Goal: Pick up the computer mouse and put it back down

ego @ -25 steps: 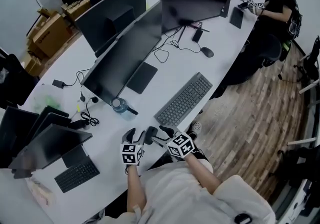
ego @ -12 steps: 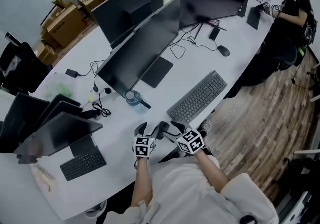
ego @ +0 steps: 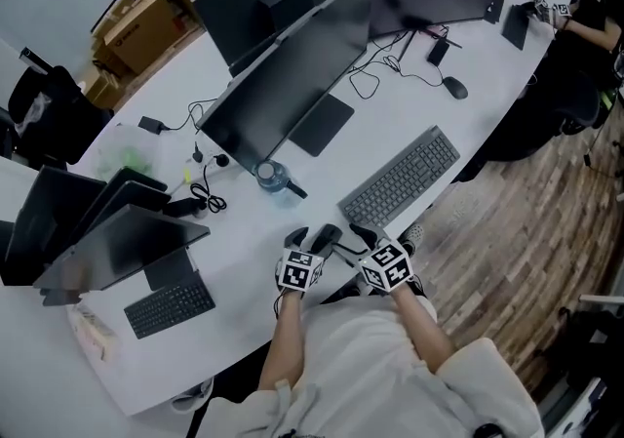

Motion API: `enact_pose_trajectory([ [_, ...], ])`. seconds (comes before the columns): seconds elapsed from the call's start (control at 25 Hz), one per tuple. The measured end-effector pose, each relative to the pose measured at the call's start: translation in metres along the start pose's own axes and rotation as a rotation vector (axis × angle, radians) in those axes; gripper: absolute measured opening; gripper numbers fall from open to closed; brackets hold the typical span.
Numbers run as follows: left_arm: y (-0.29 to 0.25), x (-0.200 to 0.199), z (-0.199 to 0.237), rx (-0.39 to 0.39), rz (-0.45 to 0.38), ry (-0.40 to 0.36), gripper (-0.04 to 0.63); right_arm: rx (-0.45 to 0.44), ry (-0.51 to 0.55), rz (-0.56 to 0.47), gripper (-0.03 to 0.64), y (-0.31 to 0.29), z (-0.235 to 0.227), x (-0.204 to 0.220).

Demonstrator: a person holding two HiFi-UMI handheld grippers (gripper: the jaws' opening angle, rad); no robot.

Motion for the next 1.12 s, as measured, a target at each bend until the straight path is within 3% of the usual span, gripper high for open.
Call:
enact_pose_trajectory([
  [0.16,-0.017,0.008,-0.012,0.005,0.021,-0.027,0.291,0.022,-0.011,0.002,0.285,0.006,-0.004,0.004],
  [0.64,-0.036,0.024,-0.027,-0.03,0.192,-0.107,0.296,0.071,-0.03,-0.014,0.285,0.02,-0.008,0.009],
  [1.12,-0.036,0.025,-0.026,-0.003,0.198,-0.13,0.296,0.074,-0.029,-0.033,0.282,0.017,-0.008,0.005],
])
Point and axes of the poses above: the fingertips, and each gripper's own axes: y backward along the fingers, z to its left, x out of its underside, the point moved 10 cm from there along y, backward along the fingers, and after that the axes turned 13 degrees about -z, right-handed, at the moved point
